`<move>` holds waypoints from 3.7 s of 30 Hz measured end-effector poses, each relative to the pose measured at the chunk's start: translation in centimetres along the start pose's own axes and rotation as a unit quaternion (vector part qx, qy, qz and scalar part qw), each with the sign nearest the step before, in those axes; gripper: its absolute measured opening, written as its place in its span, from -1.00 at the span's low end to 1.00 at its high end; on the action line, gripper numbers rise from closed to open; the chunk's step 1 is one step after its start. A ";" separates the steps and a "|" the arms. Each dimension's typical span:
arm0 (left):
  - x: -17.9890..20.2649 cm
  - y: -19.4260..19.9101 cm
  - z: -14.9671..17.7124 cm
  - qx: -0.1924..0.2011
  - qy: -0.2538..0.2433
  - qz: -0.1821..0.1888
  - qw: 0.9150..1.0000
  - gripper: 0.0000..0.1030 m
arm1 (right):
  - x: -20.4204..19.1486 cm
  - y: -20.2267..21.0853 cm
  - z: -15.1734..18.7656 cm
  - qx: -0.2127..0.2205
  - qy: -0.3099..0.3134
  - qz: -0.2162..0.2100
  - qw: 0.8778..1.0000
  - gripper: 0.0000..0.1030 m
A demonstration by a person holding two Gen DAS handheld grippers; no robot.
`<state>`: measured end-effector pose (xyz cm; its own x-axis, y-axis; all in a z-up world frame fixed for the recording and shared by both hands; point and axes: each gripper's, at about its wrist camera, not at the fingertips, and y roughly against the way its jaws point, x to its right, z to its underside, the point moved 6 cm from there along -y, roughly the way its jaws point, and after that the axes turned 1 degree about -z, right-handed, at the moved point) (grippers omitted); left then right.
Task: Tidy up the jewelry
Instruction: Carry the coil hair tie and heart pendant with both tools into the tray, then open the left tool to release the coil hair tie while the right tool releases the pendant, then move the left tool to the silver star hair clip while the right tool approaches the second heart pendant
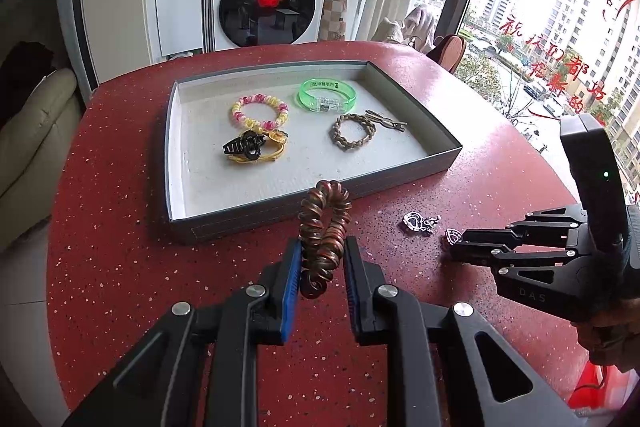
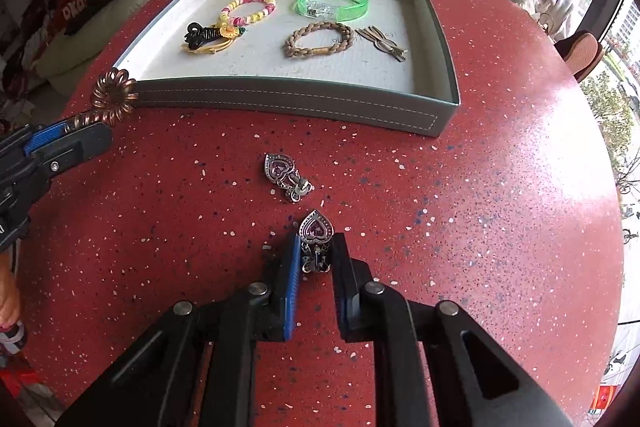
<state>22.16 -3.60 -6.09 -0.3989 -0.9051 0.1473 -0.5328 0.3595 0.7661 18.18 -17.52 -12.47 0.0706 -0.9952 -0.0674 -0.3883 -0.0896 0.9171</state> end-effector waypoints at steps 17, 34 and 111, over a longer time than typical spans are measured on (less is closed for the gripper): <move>-1.9 -1.5 -6.0 0.010 0.019 0.005 1.000 -0.24 | 1.9 5.7 -8.4 0.095 -0.073 -0.074 0.990 -0.68; -1.2 -9.7 -8.0 -0.042 0.017 -0.029 0.999 -0.24 | 5.1 -0.9 -12.6 0.065 -0.120 -0.069 0.988 -0.68; -1.0 -3.4 -4.6 -0.012 0.014 -0.101 0.995 1.00 | 3.4 4.6 -10.0 0.136 -0.115 -0.064 0.982 1.00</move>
<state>27.80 -4.95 -6.01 -0.2639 -0.9645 0.0052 -0.5824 0.1636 0.7963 25.85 -20.96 -4.58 -0.0630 -0.9548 -0.2904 -0.6228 -0.1898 0.7590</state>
